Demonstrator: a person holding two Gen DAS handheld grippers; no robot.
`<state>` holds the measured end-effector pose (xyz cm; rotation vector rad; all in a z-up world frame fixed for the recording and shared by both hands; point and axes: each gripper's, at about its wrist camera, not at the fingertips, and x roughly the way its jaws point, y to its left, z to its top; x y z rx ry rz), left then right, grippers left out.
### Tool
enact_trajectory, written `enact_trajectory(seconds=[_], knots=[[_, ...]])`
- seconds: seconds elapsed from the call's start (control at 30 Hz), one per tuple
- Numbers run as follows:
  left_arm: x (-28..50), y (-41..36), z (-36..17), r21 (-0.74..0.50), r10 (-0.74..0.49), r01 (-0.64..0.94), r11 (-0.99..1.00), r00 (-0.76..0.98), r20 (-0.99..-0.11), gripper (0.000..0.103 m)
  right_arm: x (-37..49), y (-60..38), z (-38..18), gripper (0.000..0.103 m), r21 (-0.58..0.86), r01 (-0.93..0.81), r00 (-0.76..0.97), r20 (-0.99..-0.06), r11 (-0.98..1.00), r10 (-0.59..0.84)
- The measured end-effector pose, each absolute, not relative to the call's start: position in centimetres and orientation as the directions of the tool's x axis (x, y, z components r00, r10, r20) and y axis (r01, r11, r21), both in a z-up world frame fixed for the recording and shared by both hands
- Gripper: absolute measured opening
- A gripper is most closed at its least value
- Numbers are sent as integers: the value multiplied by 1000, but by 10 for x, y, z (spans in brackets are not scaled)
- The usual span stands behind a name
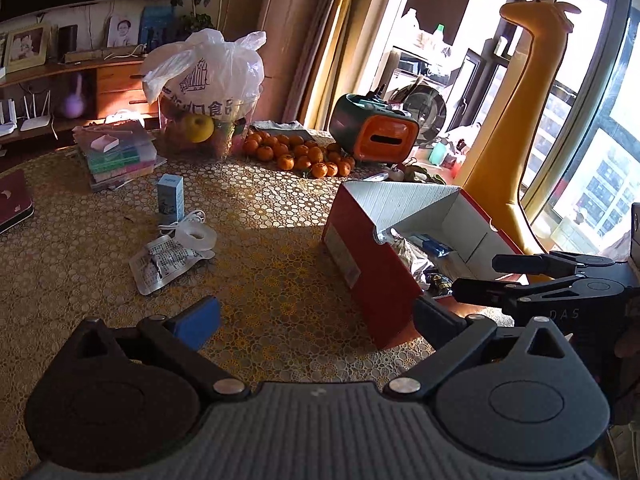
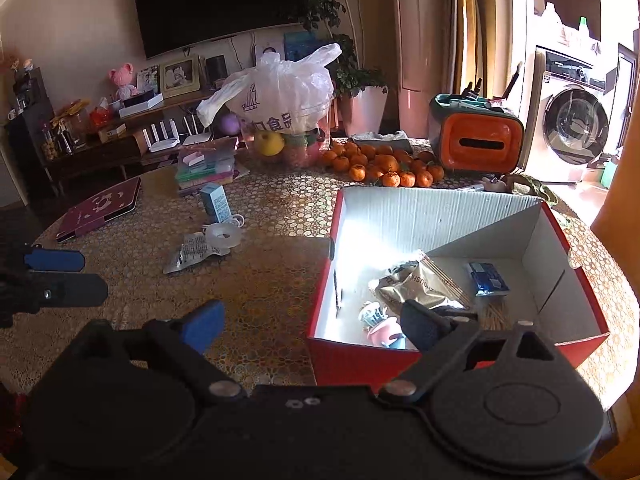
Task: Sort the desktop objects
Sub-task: 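Withdraw both tools from the box back over the table, then move the left tool to the white paper packet while the right tool approaches the clear tape roll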
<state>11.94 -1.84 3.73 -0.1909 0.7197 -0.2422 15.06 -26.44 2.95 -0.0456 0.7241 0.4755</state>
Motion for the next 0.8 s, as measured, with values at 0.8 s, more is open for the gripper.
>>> enact_trajectory(seconds=[0.8], knots=[[106,76,2,-193,-159,44,980,754,-637,103,179,-145,22,95,98,-518,623,-637,850,454]])
